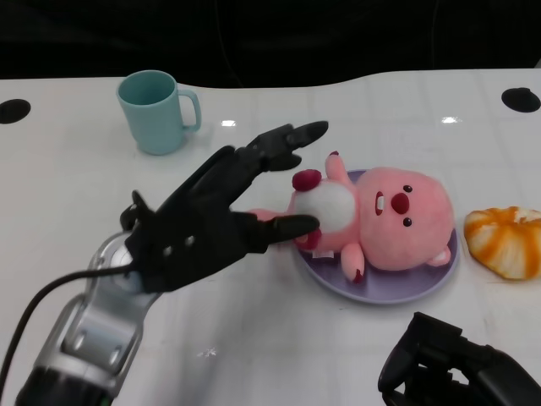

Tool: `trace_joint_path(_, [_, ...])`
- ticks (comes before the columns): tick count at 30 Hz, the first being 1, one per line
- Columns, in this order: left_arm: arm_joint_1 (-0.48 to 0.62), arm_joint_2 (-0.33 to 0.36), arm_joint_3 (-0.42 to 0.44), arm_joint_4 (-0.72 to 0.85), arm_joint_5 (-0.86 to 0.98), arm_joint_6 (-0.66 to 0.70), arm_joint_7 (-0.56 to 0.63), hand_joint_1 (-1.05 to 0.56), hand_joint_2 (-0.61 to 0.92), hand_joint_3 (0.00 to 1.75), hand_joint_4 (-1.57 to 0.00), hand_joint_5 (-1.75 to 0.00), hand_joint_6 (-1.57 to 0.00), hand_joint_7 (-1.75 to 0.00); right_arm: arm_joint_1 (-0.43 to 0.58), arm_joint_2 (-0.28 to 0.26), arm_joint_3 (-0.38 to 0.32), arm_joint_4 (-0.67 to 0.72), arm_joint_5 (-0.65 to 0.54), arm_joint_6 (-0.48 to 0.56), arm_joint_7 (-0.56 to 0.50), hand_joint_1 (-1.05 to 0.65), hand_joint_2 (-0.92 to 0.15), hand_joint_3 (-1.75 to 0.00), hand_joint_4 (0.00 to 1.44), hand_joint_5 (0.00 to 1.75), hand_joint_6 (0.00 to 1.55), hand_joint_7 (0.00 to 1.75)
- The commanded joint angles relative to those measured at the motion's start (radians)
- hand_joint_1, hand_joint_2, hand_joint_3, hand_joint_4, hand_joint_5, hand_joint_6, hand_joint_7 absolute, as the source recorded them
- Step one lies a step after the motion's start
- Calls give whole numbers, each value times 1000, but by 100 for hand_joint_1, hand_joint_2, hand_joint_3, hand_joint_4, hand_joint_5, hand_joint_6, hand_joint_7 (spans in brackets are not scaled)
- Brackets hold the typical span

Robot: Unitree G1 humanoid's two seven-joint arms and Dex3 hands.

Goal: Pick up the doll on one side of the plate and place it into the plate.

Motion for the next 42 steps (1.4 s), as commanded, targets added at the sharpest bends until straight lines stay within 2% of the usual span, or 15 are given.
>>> trace_joint_path(1, [82,5,44,-85,-73,16,-15,-59,92,19,-6,-98,-37,-17,1,-13,-5,2,5,-6,2,-22,-87,-67,64,175,41,169])
trace_joint_path(7, [251,-3,99,-273,-233,139,-35,-36,90,12,-24,-107,-57,-29,-1,-12,-3,0,4,-4,0,-20,-87,-67,64,175,42,169])
trace_joint_path(8, [277,-6,108,-307,-268,176,-37,-30,88,20,-32,-113,-60,-36,-1,-12,-3,-1,5,-2,0,-21,-86,-67,64,175,42,169])
trace_joint_path(11, [343,-16,135,-400,-374,292,-34,-19,47,105,-49,-129,-60,-70,-1,-14,-3,-4,2,1,-1,-22,-86,-67,64,175,42,169])
trace_joint_path(13, [382,-20,149,-454,-421,353,-22,-13,40,122,-58,-135,-65,-83,-2,-14,-4,-5,3,0,0,-22,-86,-67,64,175,41,169])
trace_joint_path(15, [415,-24,162,-501,-454,404,-10,-9,42,125,-65,-139,-68,-98,-2,-15,-5,-4,6,-1,2,-22,-86,-67,64,175,41,169])
trace_joint_path(17, [448,-31,173,-546,-482,460,11,-12,38,131,-69,-144,-69,-109,-2,-16,-6,-6,6,1,2,-22,-86,-67,64,175,42,169])
trace_joint_path(22, [521,-39,174,-656,-491,573,84,-20,26,146,-72,-149,-72,-118,-2,-21,-7,-13,4,5,3,-22,-86,-67,64,175,42,168])
trace_joint_path(25, [559,-50,172,-743,-482,666,162,-13,34,148,-83,-146,-81,-115,0,-23,-9,-17,4,6,2,-22,-87,-67,64,175,42,168])
trace_joint_path(28, [578,-57,184,-794,-514,746,197,-8,43,143,-87,-157,-88,-119,1,-22,-12,-18,15,10,6,-21,-87,-67,64,175,42,168])
trace_joint_path(29, [581,-58,195,-805,-535,779,202,-7,45,142,-87,-161,-88,-122,1,-22,-13,-19,18,12,6,-21,-87,-67,64,175,41,168])
trace_joint_path(30, [581,-59,203,-812,-550,804,206,-8,49,141,-88,-169,-87,-136,1,-23,-14,-20,20,12,6,-20,-87,-67,64,175,41,169])
trace_joint_path(32, [585,-59,225,-824,-588,856,209,-8,51,141,-90,-173,-83,-155,0,-24,-17,-19,21,10,8,-20,-87,-67,65,175,41,169])
trace_joint_path(34, [592,-62,239,-835,-616,895,214,-8,52,142,-91,-174,-80,-165,0,-26,-20,-20,21,10,8,-20,-87,-68,65,175,41,169])
trace_joint_path(42, [596,-44,254,-774,-670,914,163,-10,48,142,-92,-175,-76,-174,0,-35,-37,-22,39,21,15,-18,-86,-68,65,175,41,170])
